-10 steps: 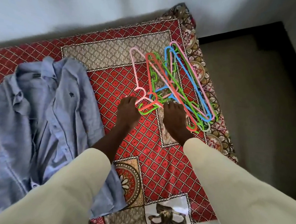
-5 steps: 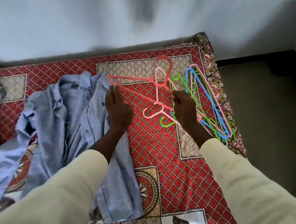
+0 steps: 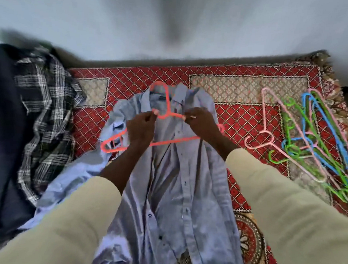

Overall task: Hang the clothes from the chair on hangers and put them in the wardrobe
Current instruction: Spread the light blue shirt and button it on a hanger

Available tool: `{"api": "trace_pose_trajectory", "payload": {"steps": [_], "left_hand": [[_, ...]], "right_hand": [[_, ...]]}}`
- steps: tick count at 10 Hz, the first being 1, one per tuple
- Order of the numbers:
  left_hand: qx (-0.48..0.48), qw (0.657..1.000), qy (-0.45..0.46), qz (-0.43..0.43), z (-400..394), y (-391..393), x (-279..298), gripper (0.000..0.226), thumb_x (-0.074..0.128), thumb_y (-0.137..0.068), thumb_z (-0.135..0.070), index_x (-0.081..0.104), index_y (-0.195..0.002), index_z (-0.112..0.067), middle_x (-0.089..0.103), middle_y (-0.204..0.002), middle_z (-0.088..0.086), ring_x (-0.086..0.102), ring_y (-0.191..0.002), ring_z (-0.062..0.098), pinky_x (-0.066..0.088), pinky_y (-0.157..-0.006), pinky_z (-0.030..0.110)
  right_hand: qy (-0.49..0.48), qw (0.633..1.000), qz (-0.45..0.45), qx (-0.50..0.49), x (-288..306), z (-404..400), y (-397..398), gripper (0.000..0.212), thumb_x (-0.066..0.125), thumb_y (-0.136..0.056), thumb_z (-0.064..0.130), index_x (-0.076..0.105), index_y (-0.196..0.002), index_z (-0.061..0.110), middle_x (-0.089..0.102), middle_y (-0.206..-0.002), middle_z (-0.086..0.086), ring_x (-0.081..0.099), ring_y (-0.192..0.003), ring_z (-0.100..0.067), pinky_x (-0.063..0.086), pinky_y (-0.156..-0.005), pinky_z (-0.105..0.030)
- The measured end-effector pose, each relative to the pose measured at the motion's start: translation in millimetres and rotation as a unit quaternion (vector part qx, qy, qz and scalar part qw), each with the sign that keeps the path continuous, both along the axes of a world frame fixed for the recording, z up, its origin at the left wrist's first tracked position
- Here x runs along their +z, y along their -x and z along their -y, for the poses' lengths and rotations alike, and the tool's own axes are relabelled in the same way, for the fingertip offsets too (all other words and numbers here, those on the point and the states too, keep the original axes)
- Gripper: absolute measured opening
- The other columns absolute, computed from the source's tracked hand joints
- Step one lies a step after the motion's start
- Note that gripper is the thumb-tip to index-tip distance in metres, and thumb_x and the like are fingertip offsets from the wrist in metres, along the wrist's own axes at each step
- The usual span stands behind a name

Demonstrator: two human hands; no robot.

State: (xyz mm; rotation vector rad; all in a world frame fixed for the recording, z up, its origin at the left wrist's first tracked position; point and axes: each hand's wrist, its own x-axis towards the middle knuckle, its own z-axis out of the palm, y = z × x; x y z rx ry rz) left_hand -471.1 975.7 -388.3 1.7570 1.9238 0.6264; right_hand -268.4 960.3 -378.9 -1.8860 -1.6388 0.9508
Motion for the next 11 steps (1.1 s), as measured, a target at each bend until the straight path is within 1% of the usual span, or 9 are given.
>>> {"api": "trace_pose_trajectory", "payload": {"steps": [1,2,3,5,6,7,9,10,11], "left_hand": [[0.09,0.994,-0.012,-0.057,-27,42,-3,0.043,0.045,-0.096,-0.042,0.074,-0.095,-0.01,0.071,-0.094,0.022,0.066,-0.091,0.039,0.045,-0.08,0.042],[0.162,0.982,0.013,-0.098,-57,83,-9,0.04,0.044,-0.096,-0.037,0.073,-0.103,-0.011,0.07,-0.102,0.024,0.064,-0.098,0.041,0.045,-0.094,0.042],[0.188,0.977,0.023,-0.103,-78,109,-13,0.043,0.042,-0.097,-0.04,0.074,-0.103,-0.011,0.07,-0.102,0.022,0.064,-0.097,0.038,0.04,-0.092,0.039],[0.156,0.982,0.035,-0.1,-90,91,-23,0.041,0.043,-0.098,-0.039,0.074,-0.105,-0.013,0.071,-0.105,0.018,0.063,-0.102,0.035,0.033,-0.098,0.038],[0.14,0.984,0.032,-0.106,-94,79,-26,0.04,0.044,-0.098,-0.038,0.075,-0.103,-0.012,0.071,-0.105,0.018,0.063,-0.101,0.035,0.031,-0.102,0.04],[0.149,0.982,0.014,-0.114,-95,70,-29,0.038,0.046,-0.096,-0.037,0.075,-0.1,-0.011,0.071,-0.101,0.017,0.063,-0.098,0.035,0.03,-0.1,0.038],[0.183,0.976,-0.014,-0.12,-91,78,-39,0.04,0.045,-0.092,-0.039,0.074,-0.092,-0.011,0.072,-0.09,0.016,0.062,-0.087,0.034,0.033,-0.096,0.038],[0.16,0.982,-0.004,-0.099,-94,67,-41,0.042,0.043,-0.092,-0.04,0.074,-0.091,-0.011,0.071,-0.086,0.018,0.064,-0.085,0.036,0.037,-0.097,0.042],[0.107,0.988,-0.007,-0.114,-102,33,-42,0.045,0.04,-0.091,-0.04,0.073,-0.089,-0.01,0.071,-0.087,0.018,0.064,-0.086,0.036,0.038,-0.095,0.042]], "right_hand": [[-0.06,0.988,0.089,-0.113,-10,-21,28,0.026,0.057,-0.084,0.003,0.065,-0.107,-0.006,0.065,-0.099,-0.023,0.059,-0.096,-0.037,0.037,-0.084,-0.04],[0.006,0.979,0.139,-0.146,-28,-26,42,0.046,0.037,-0.083,0.025,0.062,-0.101,-0.008,0.065,-0.099,-0.029,0.062,-0.096,-0.042,0.044,-0.081,-0.045],[0.04,0.979,0.183,-0.08,-44,-29,58,0.051,0.033,-0.086,0.032,0.064,-0.108,-0.003,0.066,-0.102,-0.025,0.06,-0.098,-0.04,0.046,-0.083,-0.044],[0.076,0.957,0.276,-0.05,-83,-47,65,0.04,0.053,-0.088,0.03,0.055,-0.117,0.003,0.06,-0.115,-0.022,0.058,-0.104,-0.041,0.048,-0.086,-0.049],[0.032,0.963,0.268,-0.01,-83,-48,49,0.031,0.042,-0.092,0.018,0.065,-0.106,0.002,0.066,-0.103,-0.023,0.06,-0.098,-0.041,0.046,-0.081,-0.046],[0.026,0.97,0.243,-0.019,-78,-47,25,0.041,0.034,-0.095,0.016,0.063,-0.113,-0.006,0.06,-0.118,-0.025,0.052,-0.116,-0.04,0.045,-0.091,-0.046],[0.051,0.941,-0.033,-0.332,-49,-54,8,0.044,0.043,-0.095,0.006,0.033,-0.137,-0.002,0.047,-0.131,-0.026,0.051,-0.115,-0.036,0.037,-0.086,-0.037],[0.046,0.89,-0.126,-0.436,-38,-55,-8,0.048,0.042,-0.097,0.007,0.029,-0.143,0.001,0.046,-0.123,-0.019,0.05,-0.109,-0.031,0.035,-0.085,-0.037],[-0.007,0.858,-0.15,-0.492,-50,-58,-21,0.038,0.04,-0.093,0.002,0.041,-0.131,0.004,0.044,-0.096,-0.006,0.051,-0.089,-0.024,0.036,-0.074,-0.026]]}}
